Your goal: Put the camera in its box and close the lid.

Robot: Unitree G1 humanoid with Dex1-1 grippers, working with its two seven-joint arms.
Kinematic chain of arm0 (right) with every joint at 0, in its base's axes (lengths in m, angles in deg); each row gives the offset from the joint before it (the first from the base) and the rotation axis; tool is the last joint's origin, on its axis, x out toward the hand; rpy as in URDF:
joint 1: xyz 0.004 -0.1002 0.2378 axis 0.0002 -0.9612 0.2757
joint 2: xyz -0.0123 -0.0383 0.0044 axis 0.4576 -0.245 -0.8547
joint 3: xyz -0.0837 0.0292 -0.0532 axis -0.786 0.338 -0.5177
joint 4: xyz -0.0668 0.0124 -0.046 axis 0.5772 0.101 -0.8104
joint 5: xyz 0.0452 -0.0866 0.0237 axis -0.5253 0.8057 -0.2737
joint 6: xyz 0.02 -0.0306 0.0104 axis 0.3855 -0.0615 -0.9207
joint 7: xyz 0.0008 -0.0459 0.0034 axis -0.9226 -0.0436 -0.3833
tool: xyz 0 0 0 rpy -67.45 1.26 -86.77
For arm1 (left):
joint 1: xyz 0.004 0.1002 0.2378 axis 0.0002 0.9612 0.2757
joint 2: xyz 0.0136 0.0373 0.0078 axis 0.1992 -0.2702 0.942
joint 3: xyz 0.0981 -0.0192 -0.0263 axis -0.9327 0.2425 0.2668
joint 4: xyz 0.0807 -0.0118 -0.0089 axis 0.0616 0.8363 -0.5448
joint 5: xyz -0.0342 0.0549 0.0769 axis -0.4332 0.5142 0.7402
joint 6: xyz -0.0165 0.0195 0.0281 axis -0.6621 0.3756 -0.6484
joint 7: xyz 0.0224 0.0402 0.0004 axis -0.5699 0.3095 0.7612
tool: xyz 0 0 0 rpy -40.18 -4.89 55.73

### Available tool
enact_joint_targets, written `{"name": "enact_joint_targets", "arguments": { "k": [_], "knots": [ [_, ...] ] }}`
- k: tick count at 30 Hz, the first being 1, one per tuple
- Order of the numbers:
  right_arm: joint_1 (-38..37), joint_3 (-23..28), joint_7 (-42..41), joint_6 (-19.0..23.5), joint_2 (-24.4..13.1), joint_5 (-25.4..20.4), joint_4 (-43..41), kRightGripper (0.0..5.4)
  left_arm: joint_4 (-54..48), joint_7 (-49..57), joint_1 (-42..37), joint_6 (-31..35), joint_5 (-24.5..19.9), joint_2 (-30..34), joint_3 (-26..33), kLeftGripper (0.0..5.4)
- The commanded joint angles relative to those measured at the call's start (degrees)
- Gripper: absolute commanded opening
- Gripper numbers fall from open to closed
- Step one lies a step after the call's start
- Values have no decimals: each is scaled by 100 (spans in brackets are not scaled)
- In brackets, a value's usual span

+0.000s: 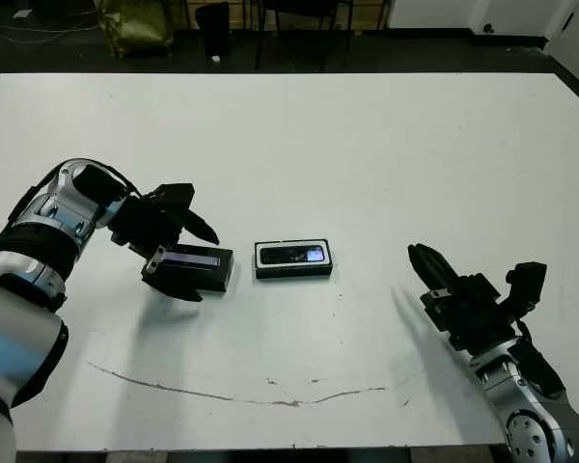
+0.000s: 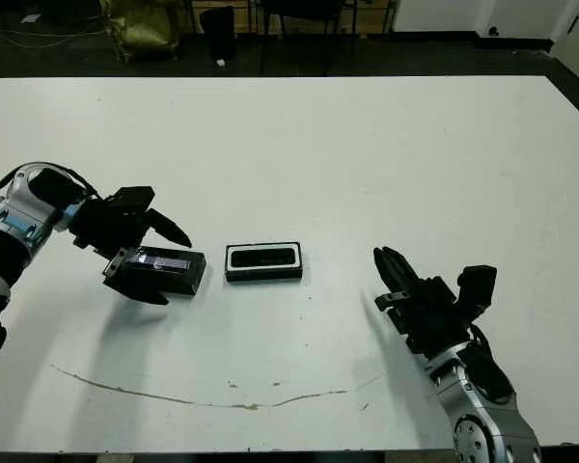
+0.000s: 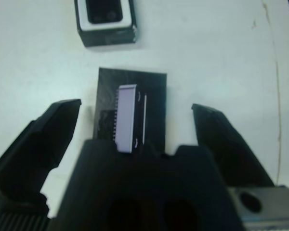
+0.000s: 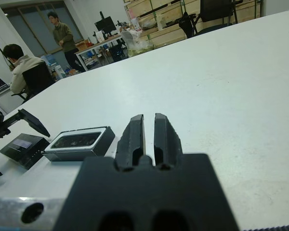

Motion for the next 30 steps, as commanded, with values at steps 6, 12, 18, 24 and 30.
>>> {"name": "enact_joint_targets", "arguments": {
  "k": [6, 12, 18, 24, 30],
  "knots": [
    [-82, -4, -114, -50, 18, -16, 162, 0, 282, -14, -95, -141, 300, -46, 83, 538],
    [-69, -20, -364, -289, 12, -2, 348, 0, 286, -14, -93, -279, 667, -56, 255, 538],
    [-124, -45, -313, -376, 36, 78, 292, 0, 400, -14, -78, -180, 880, -142, 445, 538],
    [-121, -25, -438, -441, 36, -22, 363, 0, 498, -14, -103, 298, 1227, -196, 460, 538],
    [-138, -19, -360, -326, 37, -42, 288, 0, 483, 80, 41, 108, 1378, -193, 654, 538]
  ]
}}
